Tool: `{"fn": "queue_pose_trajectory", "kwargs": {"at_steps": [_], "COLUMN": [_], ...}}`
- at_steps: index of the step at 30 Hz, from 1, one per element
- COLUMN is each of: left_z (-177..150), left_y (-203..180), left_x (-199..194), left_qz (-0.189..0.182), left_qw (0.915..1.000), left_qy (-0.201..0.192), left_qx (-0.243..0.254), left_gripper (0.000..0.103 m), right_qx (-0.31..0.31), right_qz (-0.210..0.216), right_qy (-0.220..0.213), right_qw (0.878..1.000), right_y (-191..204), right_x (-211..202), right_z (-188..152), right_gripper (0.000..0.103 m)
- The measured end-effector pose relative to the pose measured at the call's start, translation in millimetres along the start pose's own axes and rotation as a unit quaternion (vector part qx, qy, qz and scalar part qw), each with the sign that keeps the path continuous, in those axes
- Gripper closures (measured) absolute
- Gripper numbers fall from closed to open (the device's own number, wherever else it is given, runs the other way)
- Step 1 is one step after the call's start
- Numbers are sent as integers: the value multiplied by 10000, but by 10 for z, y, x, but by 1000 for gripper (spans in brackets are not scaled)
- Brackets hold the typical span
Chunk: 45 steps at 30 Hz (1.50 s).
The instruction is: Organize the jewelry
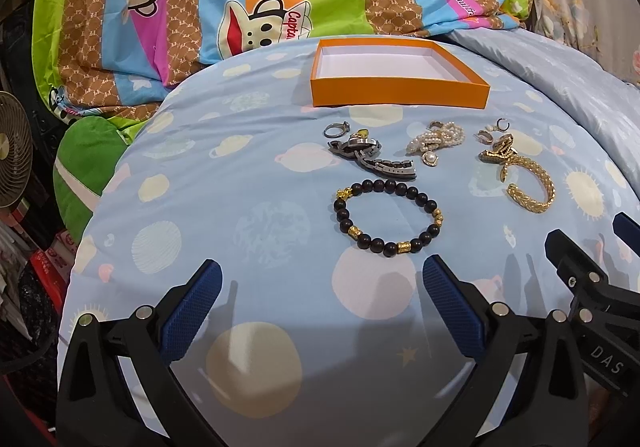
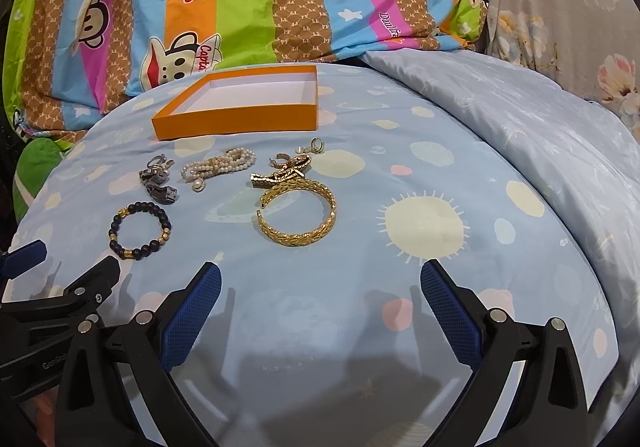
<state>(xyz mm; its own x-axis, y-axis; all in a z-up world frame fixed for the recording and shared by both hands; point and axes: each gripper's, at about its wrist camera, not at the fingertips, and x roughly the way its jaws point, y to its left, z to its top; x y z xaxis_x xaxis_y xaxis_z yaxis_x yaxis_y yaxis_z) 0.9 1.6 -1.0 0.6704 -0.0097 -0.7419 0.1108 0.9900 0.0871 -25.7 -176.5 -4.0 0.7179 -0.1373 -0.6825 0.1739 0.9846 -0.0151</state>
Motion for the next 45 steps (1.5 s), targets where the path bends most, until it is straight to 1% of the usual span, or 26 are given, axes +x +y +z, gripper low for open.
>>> {"fn": "queue_pose_trajectory", "kwargs": {"at_steps": [45], "left_z": [22], "left_y": [-2], "left_x": [-25], "left_qz": [-4], "left_qw": [10000], "left_qy": [-30], "left_qx": [24], "left_gripper": [6], "right_qx": [22], "right_qz": [18], "right_qy": [-7], "right_qw": [10000], "right_y": [-17], "right_x": [-12], "right_z": [-6], "right_gripper": [5]}}
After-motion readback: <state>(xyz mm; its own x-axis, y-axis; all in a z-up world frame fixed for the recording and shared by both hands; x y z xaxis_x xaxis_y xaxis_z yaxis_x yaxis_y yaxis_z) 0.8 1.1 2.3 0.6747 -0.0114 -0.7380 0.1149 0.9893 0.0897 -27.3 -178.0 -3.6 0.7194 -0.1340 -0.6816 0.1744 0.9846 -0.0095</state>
